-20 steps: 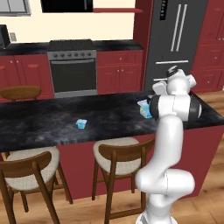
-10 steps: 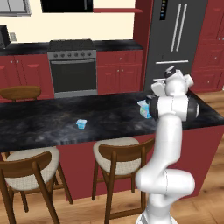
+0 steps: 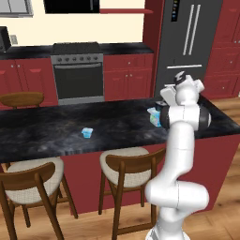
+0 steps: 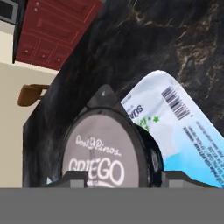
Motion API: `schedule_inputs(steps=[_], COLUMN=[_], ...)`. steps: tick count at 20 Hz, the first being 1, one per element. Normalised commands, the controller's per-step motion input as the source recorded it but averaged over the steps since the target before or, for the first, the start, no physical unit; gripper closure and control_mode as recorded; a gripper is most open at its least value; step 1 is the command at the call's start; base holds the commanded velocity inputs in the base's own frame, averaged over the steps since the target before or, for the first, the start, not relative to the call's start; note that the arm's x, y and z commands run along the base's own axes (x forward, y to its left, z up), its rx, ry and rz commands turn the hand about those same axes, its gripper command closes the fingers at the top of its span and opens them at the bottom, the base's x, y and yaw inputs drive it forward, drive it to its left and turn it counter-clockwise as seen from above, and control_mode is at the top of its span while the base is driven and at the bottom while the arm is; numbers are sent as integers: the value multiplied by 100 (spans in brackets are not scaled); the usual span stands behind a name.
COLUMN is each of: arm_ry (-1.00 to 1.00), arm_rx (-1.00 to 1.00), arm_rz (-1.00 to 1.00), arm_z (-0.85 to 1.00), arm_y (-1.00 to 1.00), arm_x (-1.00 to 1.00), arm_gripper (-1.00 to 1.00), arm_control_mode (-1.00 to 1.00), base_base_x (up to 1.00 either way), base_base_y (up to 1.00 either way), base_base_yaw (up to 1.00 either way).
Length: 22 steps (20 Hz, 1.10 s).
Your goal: Stack the yogurt containers by placing the smaller containers on top of the larger containers.
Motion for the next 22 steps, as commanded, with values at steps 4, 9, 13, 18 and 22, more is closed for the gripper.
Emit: schedule_inputs(steps=[4,9,13,18,22], arm_ry=[3,2,1,0,0], arm_rx=[0,0,0,0,0], arm_rz=[0,0,0,0,0], arm_z=[-10,-7,-4,-1,0], arm_y=[-6,-4,-5,-3,0], arm_x=[23,19,8,0,0], arm_gripper=[100,100,100,-100,-100], arm_control_mode=[-100,-100,-100,-100,-100], base_base_x=[0,0,0,0,0], base_base_y=[0,0,0,0,0], base_base_yaw=[0,0,0,0,0])
